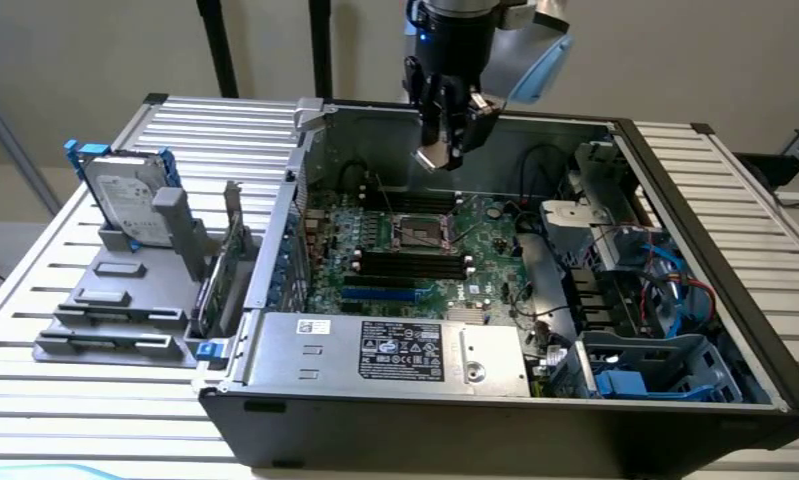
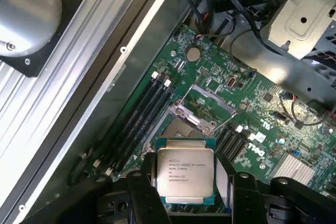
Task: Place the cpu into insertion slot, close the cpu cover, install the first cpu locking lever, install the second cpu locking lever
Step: 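Place the cpu into insertion slot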
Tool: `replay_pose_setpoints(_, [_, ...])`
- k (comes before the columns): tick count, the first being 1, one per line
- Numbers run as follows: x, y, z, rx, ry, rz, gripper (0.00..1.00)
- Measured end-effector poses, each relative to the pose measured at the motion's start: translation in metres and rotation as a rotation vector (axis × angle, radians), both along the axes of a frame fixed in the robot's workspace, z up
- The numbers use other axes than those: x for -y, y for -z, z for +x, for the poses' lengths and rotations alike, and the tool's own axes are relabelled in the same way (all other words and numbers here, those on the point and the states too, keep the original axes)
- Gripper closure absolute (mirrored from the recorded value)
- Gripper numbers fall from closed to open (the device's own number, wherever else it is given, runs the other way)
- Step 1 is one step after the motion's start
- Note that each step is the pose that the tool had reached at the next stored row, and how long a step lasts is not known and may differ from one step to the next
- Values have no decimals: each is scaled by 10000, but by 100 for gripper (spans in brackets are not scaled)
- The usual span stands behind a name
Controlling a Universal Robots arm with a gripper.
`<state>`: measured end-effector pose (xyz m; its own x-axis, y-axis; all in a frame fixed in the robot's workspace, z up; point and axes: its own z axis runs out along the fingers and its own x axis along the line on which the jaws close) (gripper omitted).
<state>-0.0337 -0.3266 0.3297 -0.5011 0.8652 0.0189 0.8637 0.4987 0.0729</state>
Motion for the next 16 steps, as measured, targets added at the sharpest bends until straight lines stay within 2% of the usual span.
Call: replay_pose_setpoints(16, [0,54,0,0,2900,-1,45])
